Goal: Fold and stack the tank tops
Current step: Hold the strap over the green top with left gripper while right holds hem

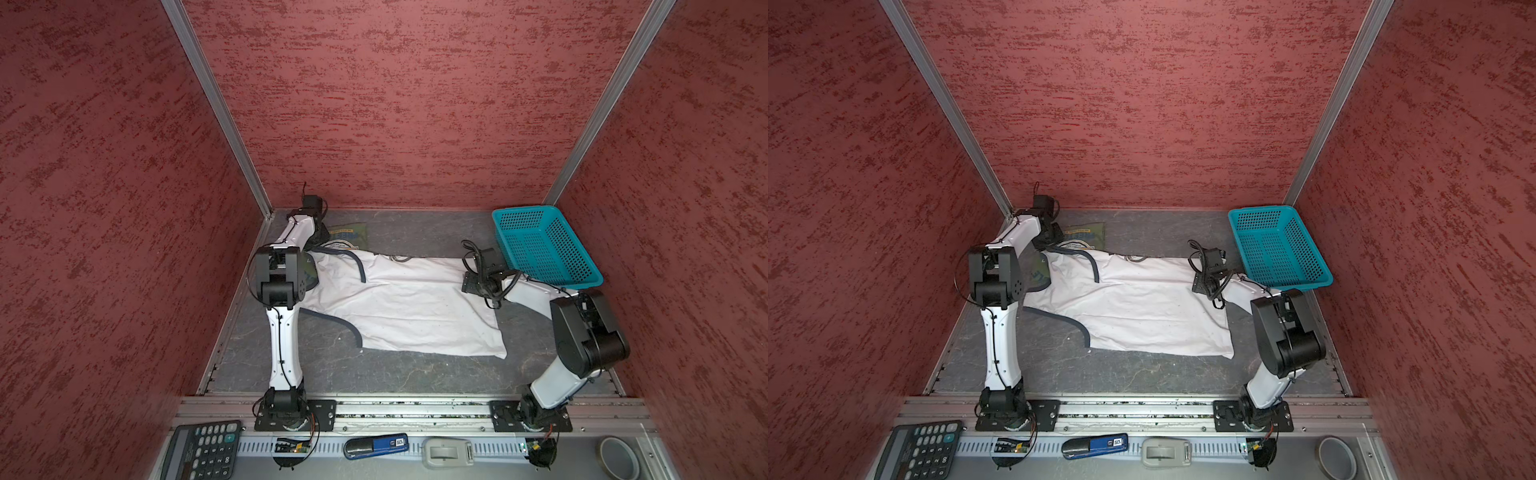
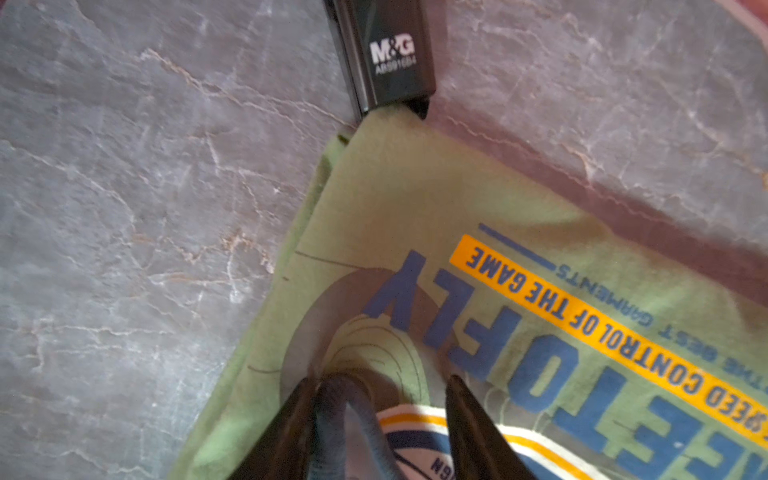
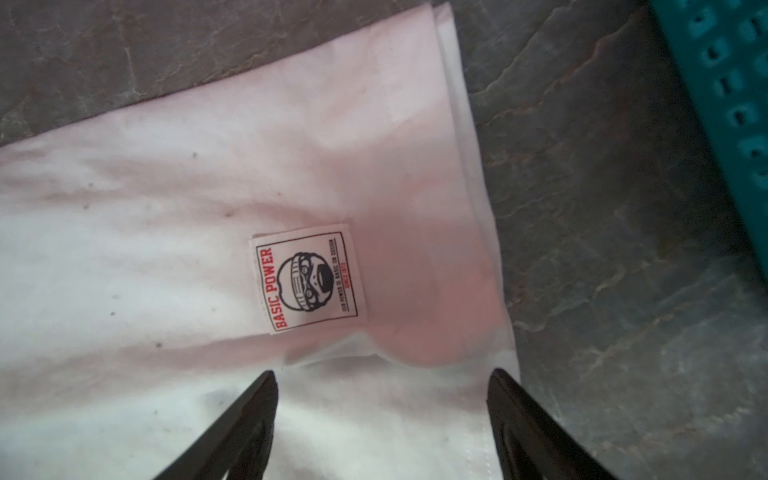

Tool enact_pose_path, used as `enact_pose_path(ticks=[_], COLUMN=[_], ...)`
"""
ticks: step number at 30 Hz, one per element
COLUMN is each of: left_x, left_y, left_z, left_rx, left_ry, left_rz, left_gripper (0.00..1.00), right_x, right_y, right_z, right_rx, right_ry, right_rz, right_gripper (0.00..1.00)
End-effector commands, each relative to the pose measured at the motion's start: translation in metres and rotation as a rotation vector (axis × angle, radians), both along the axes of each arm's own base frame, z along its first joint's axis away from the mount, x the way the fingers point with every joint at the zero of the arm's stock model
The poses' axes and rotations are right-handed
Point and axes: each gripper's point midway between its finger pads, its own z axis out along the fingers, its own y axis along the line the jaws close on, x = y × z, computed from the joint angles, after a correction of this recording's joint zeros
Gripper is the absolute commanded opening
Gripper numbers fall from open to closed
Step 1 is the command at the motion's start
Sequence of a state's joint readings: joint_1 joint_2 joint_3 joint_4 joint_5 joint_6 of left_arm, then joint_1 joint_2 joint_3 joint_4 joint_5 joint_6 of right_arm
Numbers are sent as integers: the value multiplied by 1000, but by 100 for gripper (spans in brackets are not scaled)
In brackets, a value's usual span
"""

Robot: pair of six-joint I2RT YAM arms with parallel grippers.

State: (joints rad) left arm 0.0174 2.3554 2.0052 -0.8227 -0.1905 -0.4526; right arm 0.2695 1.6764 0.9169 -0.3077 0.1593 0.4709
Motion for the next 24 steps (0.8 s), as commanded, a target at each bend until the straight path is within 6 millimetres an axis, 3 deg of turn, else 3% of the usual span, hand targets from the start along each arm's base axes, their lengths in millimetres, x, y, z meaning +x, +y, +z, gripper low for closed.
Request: enact_pose_path(ticks=[1,7,12,18,24], left_x=[-5,-5,-6,-11,-16], left_y=[1,0,-1,4,13], left_z=[-1,9,38,84,105], left_rx=[7,-1,-3,57,127], left_ry=[17,-13,-127,-338,-484], left_rz=[5,6,7,-2,-9], left_gripper=[41,16,1,0,0], right_x=[1,5,12,15,13], right_y=[0,-1,11,38,-4], right_z=[-1,7,13,8,-16], right_rx=[-2,-6,42,154,26], right_ry=[-7,-26,-48,-39,37], right_rz=[-5,-11,21,121,-27], right_gripper=[81,81,80,80,80])
